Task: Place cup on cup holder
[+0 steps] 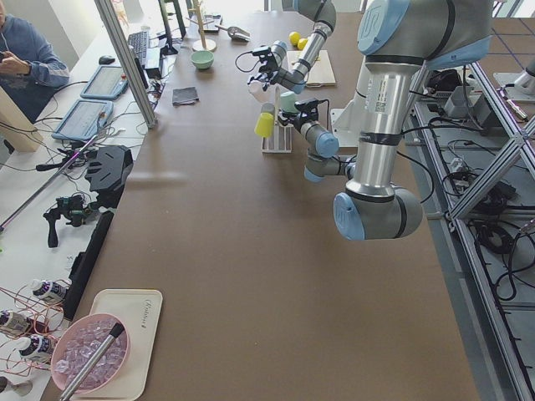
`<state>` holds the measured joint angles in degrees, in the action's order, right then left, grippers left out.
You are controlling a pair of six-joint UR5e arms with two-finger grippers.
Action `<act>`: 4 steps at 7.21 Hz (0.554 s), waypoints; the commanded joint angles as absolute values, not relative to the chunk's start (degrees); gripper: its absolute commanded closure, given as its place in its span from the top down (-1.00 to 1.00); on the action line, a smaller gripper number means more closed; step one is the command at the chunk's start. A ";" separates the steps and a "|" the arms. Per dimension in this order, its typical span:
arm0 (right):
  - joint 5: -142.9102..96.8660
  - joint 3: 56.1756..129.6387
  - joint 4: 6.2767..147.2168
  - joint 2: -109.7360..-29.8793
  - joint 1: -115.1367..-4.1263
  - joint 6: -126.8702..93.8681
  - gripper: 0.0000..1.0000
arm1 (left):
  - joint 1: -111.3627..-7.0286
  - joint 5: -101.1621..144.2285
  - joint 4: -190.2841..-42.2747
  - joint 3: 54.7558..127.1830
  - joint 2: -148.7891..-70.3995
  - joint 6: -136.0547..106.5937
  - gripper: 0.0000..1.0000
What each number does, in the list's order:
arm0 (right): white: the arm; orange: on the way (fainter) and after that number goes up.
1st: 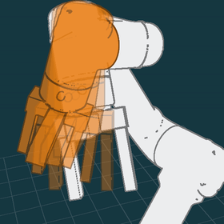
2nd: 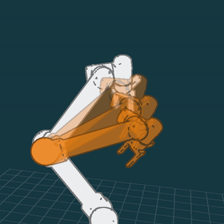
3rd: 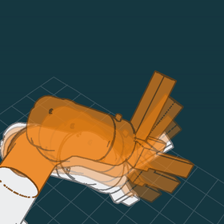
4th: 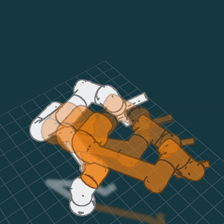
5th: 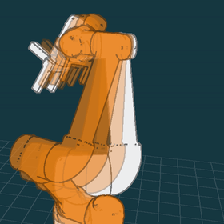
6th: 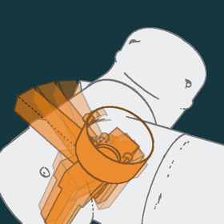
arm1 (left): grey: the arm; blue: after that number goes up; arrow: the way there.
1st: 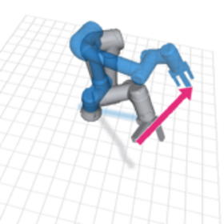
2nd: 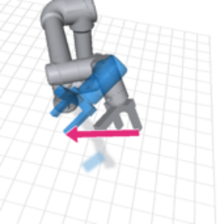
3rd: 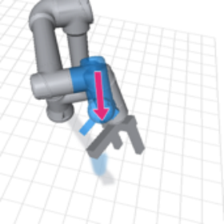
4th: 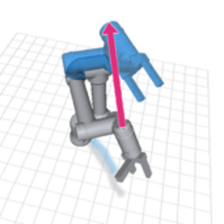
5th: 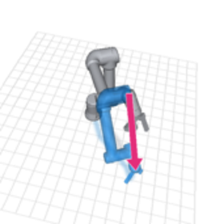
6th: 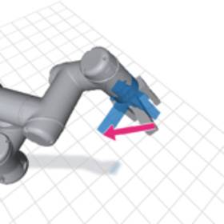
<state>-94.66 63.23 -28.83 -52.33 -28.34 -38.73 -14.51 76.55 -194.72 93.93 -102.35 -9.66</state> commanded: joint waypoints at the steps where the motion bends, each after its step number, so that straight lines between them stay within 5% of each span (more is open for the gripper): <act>1: -94.75 63.19 -29.79 -52.56 -27.33 -38.58 -1.00 | -14.50 76.55 -194.59 93.43 -102.48 -7.04 0.65; 4: -94.92 63.19 -29.79 -53.17 -27.33 -38.50 -1.00 | -14.50 76.47 -194.59 93.16 -102.57 -6.94 0.73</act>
